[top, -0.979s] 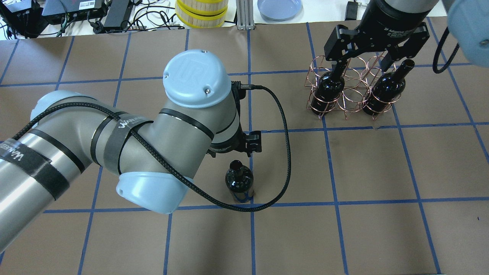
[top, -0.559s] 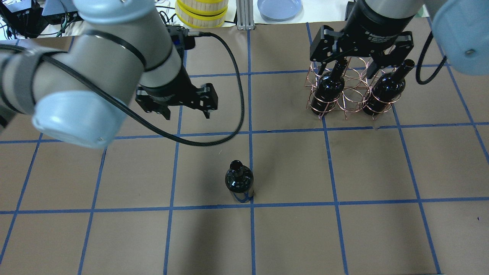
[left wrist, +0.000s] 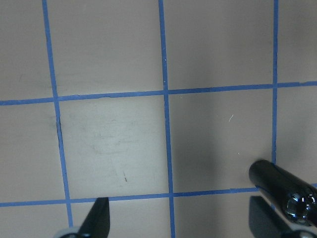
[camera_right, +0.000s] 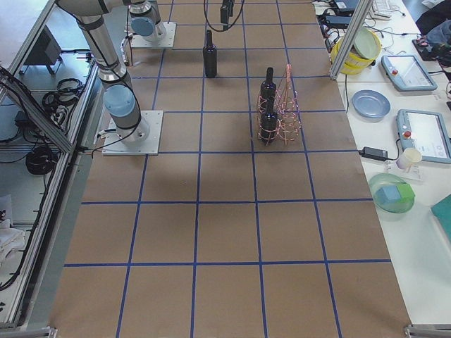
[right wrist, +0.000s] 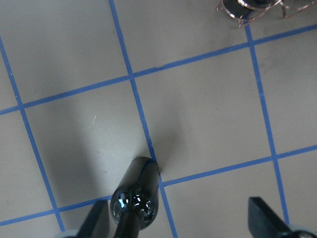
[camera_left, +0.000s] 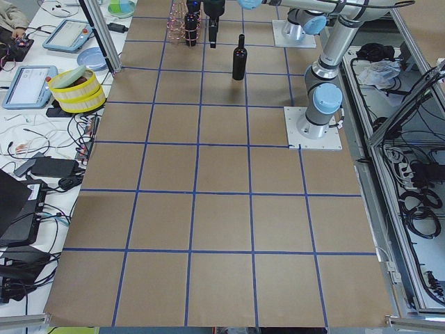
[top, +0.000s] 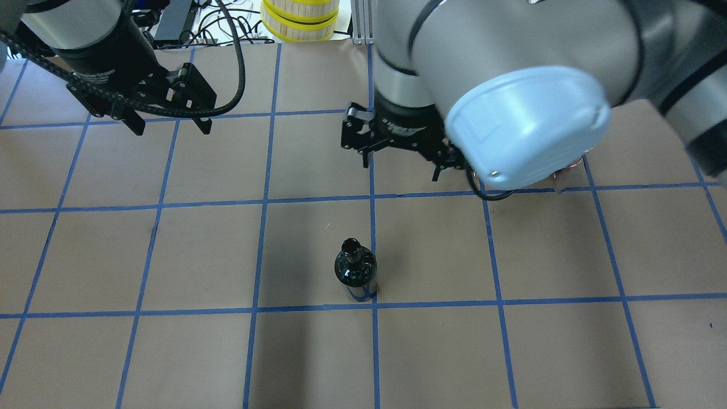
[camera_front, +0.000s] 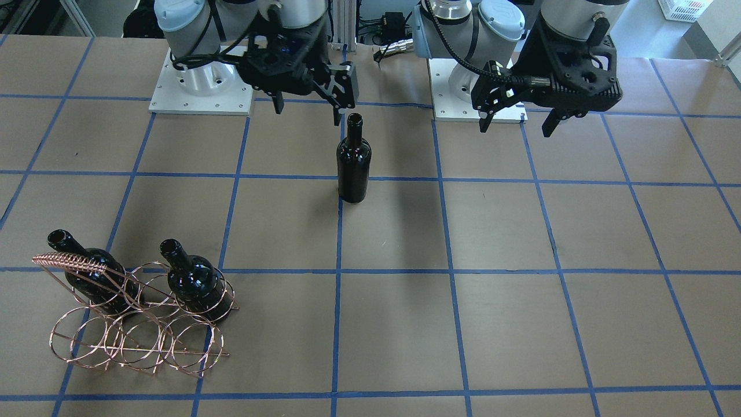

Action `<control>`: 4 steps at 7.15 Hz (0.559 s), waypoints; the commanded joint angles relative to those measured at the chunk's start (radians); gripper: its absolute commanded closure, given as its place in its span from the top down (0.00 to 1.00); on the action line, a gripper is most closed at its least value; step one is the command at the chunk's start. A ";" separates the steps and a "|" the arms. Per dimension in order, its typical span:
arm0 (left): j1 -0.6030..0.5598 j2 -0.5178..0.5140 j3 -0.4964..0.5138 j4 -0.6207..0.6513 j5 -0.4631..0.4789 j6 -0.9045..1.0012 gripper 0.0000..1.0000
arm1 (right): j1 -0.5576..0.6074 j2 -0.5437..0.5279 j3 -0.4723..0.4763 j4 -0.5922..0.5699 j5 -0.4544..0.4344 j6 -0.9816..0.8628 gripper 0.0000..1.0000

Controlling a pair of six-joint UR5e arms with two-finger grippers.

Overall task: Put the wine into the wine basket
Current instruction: 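Raise the left gripper away while the right gripper moves toward the bottle, then lower the right gripper onto the bottle neck and close it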

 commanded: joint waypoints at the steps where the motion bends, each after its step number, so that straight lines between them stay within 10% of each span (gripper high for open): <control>1: 0.022 0.013 0.014 -0.001 0.018 0.040 1.00 | 0.096 0.086 0.001 -0.010 -0.007 0.094 1.00; 4: 0.071 0.017 -0.009 -0.005 0.015 0.181 1.00 | 0.098 0.097 0.092 -0.045 0.017 -0.019 0.88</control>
